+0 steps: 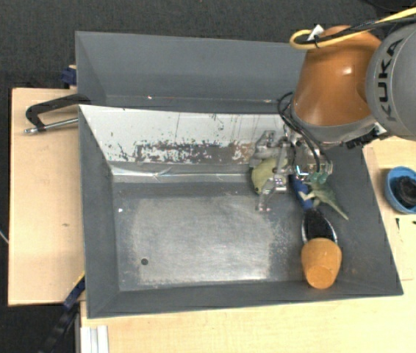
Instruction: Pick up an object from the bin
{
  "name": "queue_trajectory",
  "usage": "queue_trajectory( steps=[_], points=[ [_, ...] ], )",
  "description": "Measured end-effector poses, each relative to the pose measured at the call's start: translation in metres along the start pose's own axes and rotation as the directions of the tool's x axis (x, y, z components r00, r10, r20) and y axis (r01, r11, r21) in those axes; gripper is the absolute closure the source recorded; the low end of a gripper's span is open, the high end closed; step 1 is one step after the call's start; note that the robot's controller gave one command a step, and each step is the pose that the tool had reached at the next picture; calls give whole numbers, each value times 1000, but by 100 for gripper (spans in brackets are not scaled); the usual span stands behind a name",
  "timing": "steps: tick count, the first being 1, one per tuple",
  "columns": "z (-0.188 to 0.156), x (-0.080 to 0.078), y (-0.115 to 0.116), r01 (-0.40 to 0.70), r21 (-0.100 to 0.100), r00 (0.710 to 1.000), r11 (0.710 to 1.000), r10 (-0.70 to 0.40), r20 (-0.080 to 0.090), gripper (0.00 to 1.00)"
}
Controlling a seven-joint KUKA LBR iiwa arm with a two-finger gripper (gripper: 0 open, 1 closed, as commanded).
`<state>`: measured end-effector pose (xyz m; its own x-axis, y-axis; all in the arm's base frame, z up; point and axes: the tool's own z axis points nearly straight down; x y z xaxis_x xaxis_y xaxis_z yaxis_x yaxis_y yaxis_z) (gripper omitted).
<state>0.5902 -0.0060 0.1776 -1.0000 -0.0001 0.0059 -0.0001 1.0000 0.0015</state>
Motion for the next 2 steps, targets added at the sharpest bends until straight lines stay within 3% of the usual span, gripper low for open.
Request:
queue_trajectory(
  steps=[1,2],
  points=[
    [101,-10,-37,69,1,998,998,-69,2,0],
    [105,-14,-93,168,2,986,986,-168,15,0]
  ],
)
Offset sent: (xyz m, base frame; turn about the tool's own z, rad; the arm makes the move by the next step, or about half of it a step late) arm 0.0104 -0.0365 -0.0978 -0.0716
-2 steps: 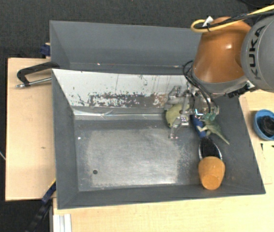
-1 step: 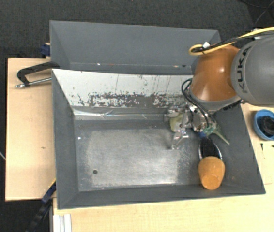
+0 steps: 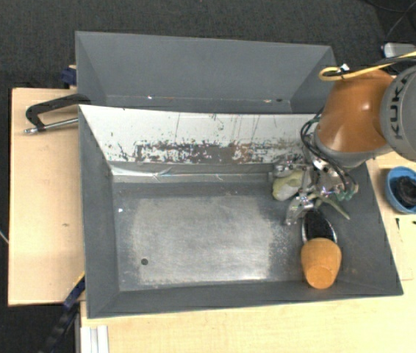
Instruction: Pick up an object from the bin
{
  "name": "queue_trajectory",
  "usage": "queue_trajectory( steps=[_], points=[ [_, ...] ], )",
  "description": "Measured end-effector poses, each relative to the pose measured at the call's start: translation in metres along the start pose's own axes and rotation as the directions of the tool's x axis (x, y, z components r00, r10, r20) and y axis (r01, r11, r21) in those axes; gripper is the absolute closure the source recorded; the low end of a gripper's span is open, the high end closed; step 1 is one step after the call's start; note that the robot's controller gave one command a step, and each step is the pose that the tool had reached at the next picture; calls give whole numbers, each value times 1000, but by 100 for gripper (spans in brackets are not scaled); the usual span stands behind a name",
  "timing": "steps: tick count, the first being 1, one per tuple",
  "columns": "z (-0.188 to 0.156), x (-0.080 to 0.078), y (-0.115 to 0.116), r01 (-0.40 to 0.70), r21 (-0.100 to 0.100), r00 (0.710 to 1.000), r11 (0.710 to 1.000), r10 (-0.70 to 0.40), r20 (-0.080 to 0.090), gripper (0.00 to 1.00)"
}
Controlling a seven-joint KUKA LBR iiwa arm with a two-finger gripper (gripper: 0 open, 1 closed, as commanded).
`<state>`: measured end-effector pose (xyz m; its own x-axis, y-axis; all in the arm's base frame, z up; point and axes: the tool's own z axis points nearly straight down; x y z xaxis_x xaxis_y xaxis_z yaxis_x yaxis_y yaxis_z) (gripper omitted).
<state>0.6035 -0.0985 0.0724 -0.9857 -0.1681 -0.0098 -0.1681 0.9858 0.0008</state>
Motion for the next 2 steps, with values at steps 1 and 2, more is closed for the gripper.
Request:
queue_trajectory(
  steps=[1,2],
  points=[
    [-1,-1,2,1,-1,1000,1000,-1,2,100],
    [-159,-1,33,258,4,966,966,-258,3,100]
  ],
)
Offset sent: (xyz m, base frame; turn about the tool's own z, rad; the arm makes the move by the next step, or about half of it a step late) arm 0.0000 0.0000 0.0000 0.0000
